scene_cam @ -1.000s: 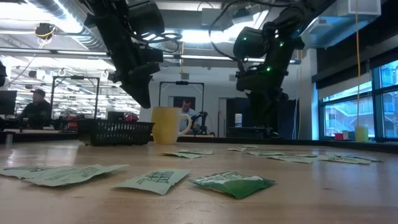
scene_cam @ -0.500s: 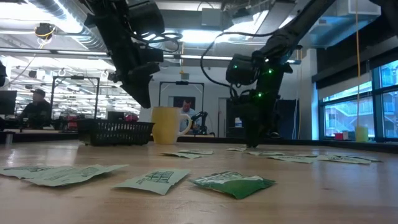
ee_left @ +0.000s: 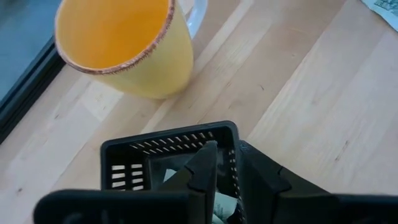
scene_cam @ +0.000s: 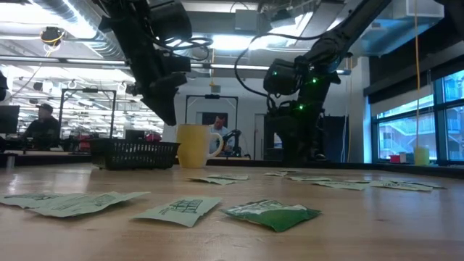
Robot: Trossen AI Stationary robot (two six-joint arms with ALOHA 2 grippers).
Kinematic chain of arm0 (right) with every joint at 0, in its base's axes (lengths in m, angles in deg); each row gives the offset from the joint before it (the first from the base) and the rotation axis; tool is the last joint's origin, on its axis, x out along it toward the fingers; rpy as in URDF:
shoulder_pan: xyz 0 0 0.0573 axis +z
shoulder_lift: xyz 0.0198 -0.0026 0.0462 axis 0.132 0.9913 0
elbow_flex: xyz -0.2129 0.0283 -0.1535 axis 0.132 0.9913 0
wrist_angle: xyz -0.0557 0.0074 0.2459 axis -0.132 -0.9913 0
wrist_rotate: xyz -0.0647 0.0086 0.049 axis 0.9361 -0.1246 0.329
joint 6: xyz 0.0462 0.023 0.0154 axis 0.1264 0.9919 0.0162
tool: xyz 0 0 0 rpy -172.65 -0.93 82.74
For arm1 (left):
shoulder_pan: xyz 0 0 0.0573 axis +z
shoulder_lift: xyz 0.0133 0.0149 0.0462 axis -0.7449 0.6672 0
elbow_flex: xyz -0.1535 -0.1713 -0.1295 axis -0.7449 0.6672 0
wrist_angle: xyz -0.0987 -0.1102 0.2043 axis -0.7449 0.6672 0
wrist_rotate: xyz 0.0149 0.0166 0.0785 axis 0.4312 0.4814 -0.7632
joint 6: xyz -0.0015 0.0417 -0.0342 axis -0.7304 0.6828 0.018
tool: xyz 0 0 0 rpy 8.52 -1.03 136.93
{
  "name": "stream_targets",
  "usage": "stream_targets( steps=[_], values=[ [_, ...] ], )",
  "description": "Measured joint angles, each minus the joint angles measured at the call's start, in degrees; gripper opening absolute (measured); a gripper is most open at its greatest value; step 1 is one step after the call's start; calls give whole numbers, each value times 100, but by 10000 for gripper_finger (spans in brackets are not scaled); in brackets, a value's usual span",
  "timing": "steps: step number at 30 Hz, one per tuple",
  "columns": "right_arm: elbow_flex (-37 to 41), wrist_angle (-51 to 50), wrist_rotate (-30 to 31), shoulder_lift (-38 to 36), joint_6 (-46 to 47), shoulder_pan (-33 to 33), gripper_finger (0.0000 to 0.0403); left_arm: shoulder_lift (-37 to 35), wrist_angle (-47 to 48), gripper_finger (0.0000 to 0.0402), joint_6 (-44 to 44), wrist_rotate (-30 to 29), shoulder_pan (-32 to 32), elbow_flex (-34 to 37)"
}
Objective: Pick and place Stevia / Truvia into bins
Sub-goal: Put the green stevia packet into the black bin
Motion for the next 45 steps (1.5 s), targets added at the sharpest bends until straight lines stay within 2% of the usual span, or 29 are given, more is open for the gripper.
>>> stream_targets(
  steps=[18,27,45],
  values=[
    [0,72,-8,22,26,-175,133,2,0,52,0,-85,0,0],
    [-42,162,-34,344,6,-170,130,2,0,56,0,-83,0,0],
    [-15,130,-28,330,-145,-91,15,2,0,53,-1,-94,0,0]
  ],
)
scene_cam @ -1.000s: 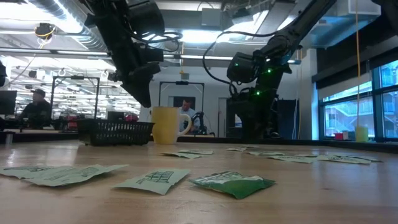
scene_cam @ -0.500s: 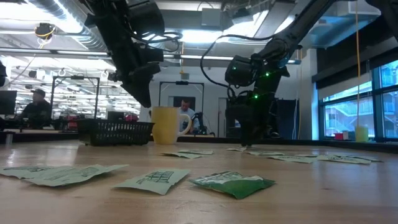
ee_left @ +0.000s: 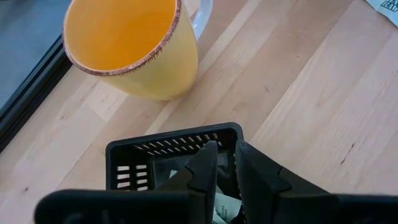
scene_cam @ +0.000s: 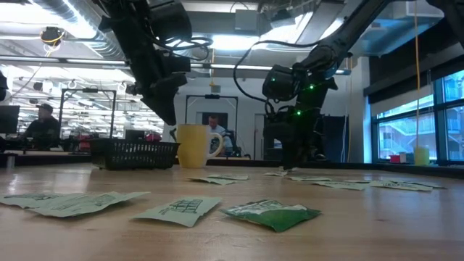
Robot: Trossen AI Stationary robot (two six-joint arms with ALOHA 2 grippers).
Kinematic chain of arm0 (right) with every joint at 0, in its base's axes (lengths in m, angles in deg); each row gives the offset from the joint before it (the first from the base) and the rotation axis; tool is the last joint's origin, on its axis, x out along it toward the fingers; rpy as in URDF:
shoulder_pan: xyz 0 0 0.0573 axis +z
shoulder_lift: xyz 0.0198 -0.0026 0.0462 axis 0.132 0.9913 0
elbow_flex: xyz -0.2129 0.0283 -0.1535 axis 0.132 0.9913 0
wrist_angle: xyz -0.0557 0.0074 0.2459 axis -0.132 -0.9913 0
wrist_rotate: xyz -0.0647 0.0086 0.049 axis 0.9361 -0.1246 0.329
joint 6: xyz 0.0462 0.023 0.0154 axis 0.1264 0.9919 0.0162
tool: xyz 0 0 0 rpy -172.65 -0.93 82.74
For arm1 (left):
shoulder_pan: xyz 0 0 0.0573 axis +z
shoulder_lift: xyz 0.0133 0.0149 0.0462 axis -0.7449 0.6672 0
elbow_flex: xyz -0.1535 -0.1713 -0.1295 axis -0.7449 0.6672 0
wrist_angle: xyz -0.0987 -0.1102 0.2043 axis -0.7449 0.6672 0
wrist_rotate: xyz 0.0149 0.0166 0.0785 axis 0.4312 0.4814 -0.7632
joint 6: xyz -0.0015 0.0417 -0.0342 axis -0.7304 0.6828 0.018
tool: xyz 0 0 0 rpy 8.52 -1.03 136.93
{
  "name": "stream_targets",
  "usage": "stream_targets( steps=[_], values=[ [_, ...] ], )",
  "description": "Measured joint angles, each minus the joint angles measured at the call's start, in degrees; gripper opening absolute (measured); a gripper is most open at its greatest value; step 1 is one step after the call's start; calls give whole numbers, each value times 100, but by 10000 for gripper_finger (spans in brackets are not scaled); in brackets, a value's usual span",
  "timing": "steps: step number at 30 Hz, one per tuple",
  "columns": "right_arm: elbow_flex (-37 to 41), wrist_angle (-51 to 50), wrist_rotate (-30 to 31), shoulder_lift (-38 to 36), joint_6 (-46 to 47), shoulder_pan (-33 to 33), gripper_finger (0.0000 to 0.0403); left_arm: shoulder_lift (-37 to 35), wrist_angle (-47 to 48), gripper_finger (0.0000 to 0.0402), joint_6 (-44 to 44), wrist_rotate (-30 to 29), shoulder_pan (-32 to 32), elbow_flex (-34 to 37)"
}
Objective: Pick and place Stevia / Truvia into bins
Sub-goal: Put the green stevia packet into the black bin
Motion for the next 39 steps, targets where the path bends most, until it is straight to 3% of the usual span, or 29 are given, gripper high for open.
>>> stream_targets(
  steps=[13,20,26,29,39],
  values=[
    [31,-124,-194,-881,-13,941,5,0,-160,55,57,10,-139,0],
    [22,250,-1091,-1194,-413,1858,6,33,-975,52,858,342,-809,0],
    [17,758,-2349,-1282,-921,2423,6,264,-2197,56,2570,2203,-1519,0],
    [15,1128,-2961,-1299,-1088,2599,7,380,-2625,54,3273,2841,-1828,0],
    [11,2040,-4343,-1300,-1164,2875,7,431,-2918,56,4003,2764,-2318,2]
  ],
)
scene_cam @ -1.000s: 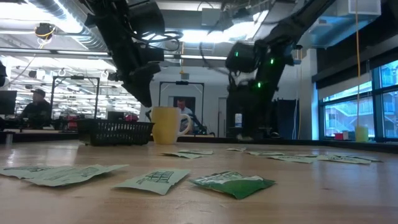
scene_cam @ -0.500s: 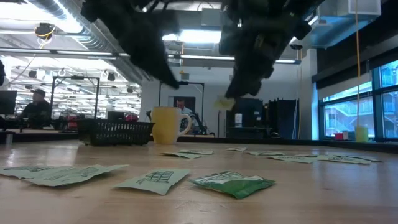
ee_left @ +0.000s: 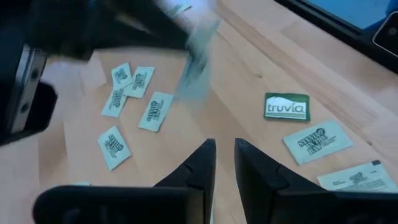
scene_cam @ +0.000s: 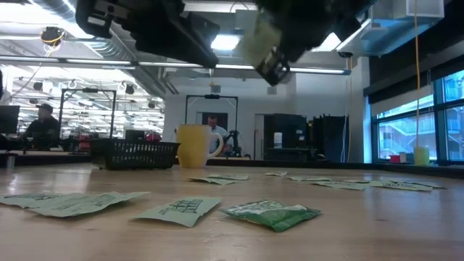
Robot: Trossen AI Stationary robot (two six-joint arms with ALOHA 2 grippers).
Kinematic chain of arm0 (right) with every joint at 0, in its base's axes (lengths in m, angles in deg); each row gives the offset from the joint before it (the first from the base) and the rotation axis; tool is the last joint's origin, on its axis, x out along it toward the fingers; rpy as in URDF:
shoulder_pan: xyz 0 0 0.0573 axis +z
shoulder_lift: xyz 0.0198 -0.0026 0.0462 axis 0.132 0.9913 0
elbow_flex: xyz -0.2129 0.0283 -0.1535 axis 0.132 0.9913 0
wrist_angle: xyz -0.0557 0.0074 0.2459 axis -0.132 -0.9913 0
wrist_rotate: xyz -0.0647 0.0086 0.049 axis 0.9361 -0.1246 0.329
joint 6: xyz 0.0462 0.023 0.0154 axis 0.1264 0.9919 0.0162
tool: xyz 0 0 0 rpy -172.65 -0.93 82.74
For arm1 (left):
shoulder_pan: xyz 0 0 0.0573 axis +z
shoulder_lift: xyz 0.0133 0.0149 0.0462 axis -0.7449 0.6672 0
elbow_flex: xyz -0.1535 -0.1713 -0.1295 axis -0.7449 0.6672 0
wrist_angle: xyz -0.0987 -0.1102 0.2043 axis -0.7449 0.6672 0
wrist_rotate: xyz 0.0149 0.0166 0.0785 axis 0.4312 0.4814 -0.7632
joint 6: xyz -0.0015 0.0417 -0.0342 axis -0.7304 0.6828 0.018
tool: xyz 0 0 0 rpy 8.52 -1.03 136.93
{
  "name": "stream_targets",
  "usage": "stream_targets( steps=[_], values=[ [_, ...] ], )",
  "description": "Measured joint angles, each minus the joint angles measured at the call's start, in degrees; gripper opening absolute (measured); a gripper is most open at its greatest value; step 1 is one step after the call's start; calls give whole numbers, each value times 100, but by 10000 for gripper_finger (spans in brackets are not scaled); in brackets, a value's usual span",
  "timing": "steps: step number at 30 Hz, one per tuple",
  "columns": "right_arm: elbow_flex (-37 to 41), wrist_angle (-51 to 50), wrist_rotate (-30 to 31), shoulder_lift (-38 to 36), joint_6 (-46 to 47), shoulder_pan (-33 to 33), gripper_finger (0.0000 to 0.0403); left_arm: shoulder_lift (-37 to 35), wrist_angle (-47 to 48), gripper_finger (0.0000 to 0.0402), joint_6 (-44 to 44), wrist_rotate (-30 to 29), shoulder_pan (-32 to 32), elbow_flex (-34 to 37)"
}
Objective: Pick and place Stevia / Truvia into bins
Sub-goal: Put the green stevia packet into the black bin
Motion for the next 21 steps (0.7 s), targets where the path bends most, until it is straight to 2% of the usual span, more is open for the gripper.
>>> stream_targets(
  steps=[3,6,16,21],
  values=[
    [0,406,-299,0,-14,77,7,-2,0,56,0,-4,-37,0],
    [0,690,-344,0,42,101,7,-2,2,53,-70,-7,-60,0],
    [0,744,-190,0,651,123,7,-2,4,56,-304,-12,-87,0],
    [0,777,-18,0,672,123,7,-4,4,53,12,-172,-80,0]
  ],
)
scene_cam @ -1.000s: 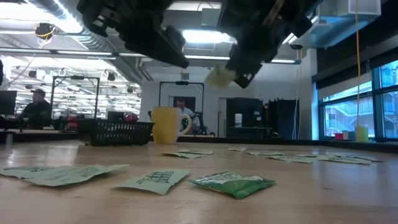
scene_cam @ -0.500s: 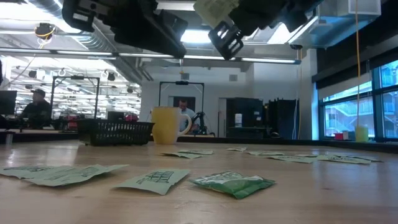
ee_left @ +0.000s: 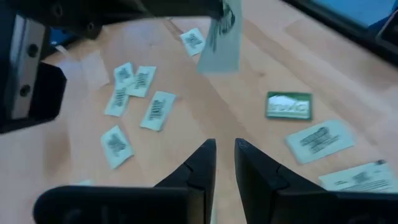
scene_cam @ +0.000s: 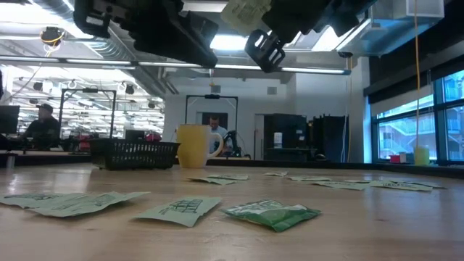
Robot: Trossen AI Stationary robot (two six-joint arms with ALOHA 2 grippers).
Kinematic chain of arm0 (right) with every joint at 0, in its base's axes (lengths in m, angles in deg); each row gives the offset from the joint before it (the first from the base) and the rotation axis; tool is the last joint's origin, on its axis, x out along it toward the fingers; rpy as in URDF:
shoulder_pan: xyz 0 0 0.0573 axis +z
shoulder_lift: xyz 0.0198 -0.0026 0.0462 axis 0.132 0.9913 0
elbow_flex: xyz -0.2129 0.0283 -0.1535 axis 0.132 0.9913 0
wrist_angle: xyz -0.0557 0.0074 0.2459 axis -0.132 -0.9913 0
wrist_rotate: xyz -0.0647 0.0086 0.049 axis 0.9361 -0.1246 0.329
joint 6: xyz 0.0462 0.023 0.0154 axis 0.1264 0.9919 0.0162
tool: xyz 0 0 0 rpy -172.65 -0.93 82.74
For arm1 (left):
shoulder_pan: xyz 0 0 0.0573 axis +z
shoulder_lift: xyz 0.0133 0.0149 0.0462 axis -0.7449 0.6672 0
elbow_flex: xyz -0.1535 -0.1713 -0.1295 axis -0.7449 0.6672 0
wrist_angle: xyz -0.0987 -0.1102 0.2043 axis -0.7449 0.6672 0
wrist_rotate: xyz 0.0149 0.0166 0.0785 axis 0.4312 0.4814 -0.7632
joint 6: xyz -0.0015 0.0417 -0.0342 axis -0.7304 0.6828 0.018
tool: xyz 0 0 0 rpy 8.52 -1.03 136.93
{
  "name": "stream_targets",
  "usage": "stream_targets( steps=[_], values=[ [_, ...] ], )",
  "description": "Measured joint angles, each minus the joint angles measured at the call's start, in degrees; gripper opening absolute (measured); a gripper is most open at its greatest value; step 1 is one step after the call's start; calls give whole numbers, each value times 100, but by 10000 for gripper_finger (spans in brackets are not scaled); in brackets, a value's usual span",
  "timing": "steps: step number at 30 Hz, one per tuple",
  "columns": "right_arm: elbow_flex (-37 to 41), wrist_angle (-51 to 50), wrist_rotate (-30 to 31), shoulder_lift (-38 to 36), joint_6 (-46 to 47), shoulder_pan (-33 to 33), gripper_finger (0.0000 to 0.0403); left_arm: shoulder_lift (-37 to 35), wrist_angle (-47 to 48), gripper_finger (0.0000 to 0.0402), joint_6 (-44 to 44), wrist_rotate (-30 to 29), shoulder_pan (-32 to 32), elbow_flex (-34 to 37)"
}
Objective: Pick and place Stevia / Truvia into bins
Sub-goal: Put the green stevia packet into the black bin
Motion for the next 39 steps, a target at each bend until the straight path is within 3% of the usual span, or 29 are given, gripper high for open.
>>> stream_targets(
  steps=[8,23,39],
  values=[
    [0,-3,224,0,73,-4,7,-2,-299,54,555,-572,0,0],
    [0,-5,544,0,91,-2,7,-2,-444,73,1319,-610,-133,0],
    [0,-72,771,0,70,-4,7,-4,-714,73,1387,-871,-274,0]
  ],
)
